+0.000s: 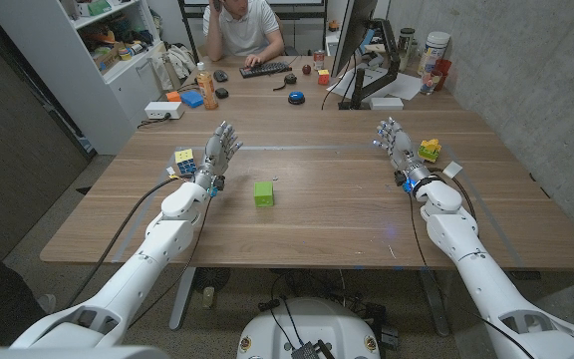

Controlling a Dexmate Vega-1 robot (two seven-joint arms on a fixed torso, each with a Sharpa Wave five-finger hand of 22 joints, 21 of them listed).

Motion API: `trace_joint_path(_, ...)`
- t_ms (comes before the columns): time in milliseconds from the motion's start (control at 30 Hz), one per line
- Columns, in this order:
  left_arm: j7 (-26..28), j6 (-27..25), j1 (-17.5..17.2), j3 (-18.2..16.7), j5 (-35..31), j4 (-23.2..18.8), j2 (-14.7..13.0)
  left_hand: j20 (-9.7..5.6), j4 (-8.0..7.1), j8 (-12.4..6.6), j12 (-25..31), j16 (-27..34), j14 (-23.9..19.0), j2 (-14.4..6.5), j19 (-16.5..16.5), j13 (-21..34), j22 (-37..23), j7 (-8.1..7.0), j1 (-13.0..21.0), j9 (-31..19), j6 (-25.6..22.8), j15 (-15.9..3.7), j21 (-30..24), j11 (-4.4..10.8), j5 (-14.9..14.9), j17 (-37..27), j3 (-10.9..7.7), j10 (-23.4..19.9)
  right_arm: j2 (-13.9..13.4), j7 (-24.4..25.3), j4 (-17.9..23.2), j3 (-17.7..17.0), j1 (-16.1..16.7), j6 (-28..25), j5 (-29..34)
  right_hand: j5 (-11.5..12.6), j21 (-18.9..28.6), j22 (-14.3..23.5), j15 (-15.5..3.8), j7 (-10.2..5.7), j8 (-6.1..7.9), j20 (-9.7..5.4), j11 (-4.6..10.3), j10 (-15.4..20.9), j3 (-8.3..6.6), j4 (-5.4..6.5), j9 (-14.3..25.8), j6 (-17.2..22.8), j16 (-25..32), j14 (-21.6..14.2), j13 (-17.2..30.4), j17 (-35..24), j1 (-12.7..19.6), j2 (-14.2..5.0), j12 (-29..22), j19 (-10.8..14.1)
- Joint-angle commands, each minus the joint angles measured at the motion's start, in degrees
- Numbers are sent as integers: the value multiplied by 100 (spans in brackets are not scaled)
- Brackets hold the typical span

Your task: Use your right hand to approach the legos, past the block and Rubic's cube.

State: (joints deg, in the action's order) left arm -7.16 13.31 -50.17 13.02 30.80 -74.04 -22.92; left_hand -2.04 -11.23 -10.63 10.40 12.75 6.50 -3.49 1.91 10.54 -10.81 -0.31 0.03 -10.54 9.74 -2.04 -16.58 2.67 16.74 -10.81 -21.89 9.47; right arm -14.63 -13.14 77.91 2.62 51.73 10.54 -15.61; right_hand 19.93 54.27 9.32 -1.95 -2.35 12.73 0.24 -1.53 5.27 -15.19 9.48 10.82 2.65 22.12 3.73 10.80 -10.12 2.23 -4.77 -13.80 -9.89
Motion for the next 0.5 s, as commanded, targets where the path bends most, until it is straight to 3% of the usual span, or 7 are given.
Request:
trace_joint_path(33,-159,-91,-13,-211,-202,57,210,-164,9,-33,32,34,48,-697,36,15,-9,-1,-11,-8,116,0,6,0,37,-11,-25,17,-96,217,464,-136,117,405,1580,40,-89,23,209,-87,45,273,76,286,20,-106,12,284,-37,-236,30,6,140,-166,-45,108)
trace_joint_path(133,-180,-100,-6,-232,-230,81,242,-164,9,-34,31,36,43,-697,34,15,-9,-6,-11,-8,112,-1,10,0,38,-11,-24,17,-255,437,562,-61,83,370,1994,36,-131,23,257,-94,45,363,86,315,51,-144,12,349,-60,-281,32,6,173,-81,-33,138)
trace_joint_path(367,-203,-112,31,-259,-302,131,297,-164,9,-34,33,35,42,-696,39,16,-9,-4,-11,-9,110,0,17,1,40,-11,-20,9,-647,946,716,182,-1,232,2915,25,-185,21,289,-96,42,393,125,331,102,-198,10,413,-97,-290,34,6,210,48,-16,150)
trace_joint_path(500,-208,-123,55,-261,-338,155,326,-161,9,-35,33,35,40,-695,43,16,-9,-1,-11,-9,106,-1,22,-1,42,-11,-17,8,-874,1166,815,362,-70,59,3386,17,-251,19,331,-124,49,470,169,367,173,-278,7,521,-136,-323,35,8,265,225,-4,178)
